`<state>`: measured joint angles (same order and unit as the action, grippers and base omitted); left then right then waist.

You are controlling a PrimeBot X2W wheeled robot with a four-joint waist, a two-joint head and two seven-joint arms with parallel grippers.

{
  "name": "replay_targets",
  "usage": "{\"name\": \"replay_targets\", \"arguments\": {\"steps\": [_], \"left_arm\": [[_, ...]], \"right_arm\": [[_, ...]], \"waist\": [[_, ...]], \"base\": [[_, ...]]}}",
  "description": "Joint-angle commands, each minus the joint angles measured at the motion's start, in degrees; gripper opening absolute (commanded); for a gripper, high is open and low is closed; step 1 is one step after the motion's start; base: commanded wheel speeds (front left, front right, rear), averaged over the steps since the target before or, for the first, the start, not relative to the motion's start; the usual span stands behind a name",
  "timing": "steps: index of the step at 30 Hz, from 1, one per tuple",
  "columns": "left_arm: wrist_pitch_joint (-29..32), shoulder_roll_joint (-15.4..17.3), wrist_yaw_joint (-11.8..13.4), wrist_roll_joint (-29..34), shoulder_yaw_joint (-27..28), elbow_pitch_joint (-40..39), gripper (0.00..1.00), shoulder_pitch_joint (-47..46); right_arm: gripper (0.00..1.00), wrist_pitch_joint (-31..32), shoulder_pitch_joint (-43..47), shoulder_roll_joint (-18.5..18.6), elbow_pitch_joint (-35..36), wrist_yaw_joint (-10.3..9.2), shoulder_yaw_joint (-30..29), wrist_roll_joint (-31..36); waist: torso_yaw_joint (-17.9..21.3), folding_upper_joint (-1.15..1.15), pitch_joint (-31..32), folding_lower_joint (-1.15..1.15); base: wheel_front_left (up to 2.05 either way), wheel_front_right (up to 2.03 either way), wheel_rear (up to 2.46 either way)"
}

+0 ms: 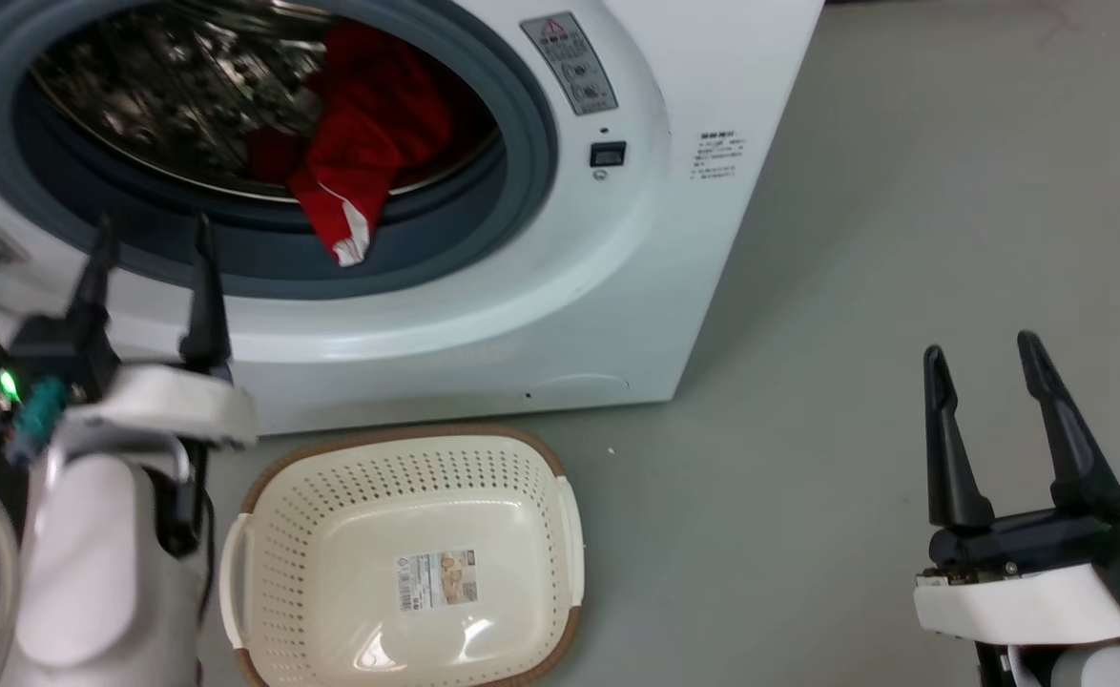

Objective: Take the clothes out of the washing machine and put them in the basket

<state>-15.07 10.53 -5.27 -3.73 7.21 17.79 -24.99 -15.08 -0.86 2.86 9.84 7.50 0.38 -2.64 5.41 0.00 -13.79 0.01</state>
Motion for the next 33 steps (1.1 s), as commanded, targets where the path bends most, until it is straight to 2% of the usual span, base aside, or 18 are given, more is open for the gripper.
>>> {"name": "replay_targets", "arguments": {"steps": [1, 6, 9, 15, 22, 33], "left_arm": [[-0.2, 1.2, -0.4, 0.0, 0.1, 2.0, 1.0, -3.4], [0.2, 6.0, -1.3, 0.8, -1.9, 11.4, 1.0, -14.1], [1.7, 7.5, -1.7, 0.5, -3.0, 14.7, 1.0, -18.6], [8.1, 12.1, -2.1, -0.9, -7.0, 20.9, 1.0, -31.0], [19.3, 16.6, -2.1, -7.6, -15.5, 24.8, 1.0, -43.3], [40.2, 23.0, -2.1, -19.3, -26.9, 26.4, 1.0, -56.0]], "right_arm": [[1.0, -0.1, -1.4, 0.0, 0.5, -0.02, 0.1, -0.6], [1.0, -0.1, -3.7, 0.0, 1.2, -0.02, 1.1, -1.5], [1.0, -0.1, -4.6, 0.0, 1.7, -0.02, 1.3, -2.0], [1.0, -0.1, -7.4, 0.0, 2.9, -0.02, 1.4, -3.7], [1.0, -0.1, -10.2, 0.0, 4.6, -0.02, 1.1, -5.6], [1.0, -0.1, -12.8, 0.0, 7.3, -0.02, 1.5, -7.9]], "waist": [[2.5, 0.0, -3.6, -0.01], [4.6, 0.0, -7.8, -0.01], [5.4, 0.0, -9.6, -0.01], [7.4, 0.0, -15.5, -0.01], [9.1, 0.0, -21.5, -0.01], [10.9, 0.0, -28.4, -0.01]], "base": [[0.0, 0.0, 0.0], [0.0, 0.0, 0.0], [0.0, 0.0, 0.0], [0.0, 0.0, 0.0], [0.0, 0.0, 0.0], [0.0, 0.0, 0.0]]}}
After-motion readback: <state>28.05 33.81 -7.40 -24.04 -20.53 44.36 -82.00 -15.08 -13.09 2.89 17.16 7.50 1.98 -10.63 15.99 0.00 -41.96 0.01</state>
